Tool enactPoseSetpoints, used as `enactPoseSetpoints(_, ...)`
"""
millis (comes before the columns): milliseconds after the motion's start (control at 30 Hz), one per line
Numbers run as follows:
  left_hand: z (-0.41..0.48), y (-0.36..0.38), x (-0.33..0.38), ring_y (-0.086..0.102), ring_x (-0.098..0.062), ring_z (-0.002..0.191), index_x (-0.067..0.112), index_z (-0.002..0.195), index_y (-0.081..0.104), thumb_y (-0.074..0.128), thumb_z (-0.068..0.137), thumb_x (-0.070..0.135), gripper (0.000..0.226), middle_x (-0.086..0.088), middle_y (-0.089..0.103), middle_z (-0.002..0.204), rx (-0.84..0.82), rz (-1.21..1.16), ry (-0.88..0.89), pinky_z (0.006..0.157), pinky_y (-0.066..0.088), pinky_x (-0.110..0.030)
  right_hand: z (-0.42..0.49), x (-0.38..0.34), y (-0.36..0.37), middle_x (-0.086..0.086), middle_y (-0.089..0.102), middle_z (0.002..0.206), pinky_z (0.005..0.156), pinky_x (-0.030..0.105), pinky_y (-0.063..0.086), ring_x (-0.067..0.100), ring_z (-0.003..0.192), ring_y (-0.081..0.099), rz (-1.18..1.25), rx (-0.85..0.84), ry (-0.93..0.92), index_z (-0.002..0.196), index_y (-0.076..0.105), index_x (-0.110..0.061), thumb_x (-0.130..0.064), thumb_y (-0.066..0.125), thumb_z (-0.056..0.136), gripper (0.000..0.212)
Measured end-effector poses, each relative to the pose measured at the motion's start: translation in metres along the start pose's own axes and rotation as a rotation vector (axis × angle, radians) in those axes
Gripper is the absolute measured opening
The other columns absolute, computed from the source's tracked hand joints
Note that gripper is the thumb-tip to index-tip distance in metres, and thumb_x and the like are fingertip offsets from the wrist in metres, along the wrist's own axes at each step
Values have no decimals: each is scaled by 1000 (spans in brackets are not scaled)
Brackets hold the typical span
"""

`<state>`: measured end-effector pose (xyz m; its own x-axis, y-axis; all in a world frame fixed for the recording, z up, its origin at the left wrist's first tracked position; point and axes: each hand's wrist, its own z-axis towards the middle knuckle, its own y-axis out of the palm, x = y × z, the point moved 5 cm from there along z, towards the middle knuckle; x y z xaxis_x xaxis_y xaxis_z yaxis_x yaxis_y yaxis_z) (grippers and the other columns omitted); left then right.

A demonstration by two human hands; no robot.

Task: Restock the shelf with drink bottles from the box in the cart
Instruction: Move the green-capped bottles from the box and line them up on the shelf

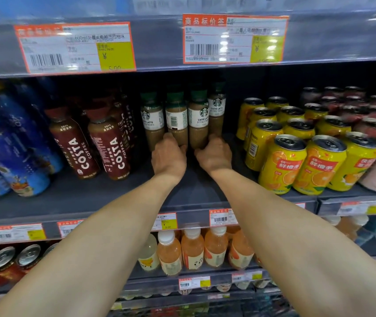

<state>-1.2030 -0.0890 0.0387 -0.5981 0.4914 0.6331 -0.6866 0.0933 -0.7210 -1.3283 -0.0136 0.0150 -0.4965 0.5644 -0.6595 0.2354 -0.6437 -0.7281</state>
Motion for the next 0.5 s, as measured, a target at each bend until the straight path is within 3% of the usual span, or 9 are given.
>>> enactPoseSetpoints(333, -28, -14, -6, 63, -37, 101, 12, 107, 62, 64, 91, 29, 23, -13, 69, 105, -96, 37, 110, 80, 49, -37, -3, -2, -4, 15, 64, 119, 85, 35, 49, 35, 113, 58, 9, -12, 20, 116, 58, -11, -32, 72, 79, 45)
enactPoseSetpoints(500, -73, -48, -10, 65, -26, 93, 20, 103, 64, 63, 90, 35, 19, -2, 71, 94, -102, 34, 264, 77, 53, -37, -17, -10, -12, 15, 59, 127, 89, 35, 50, 32, 117, 56, 11, -61, 26, 127, 55, -8, -30, 74, 82, 54)
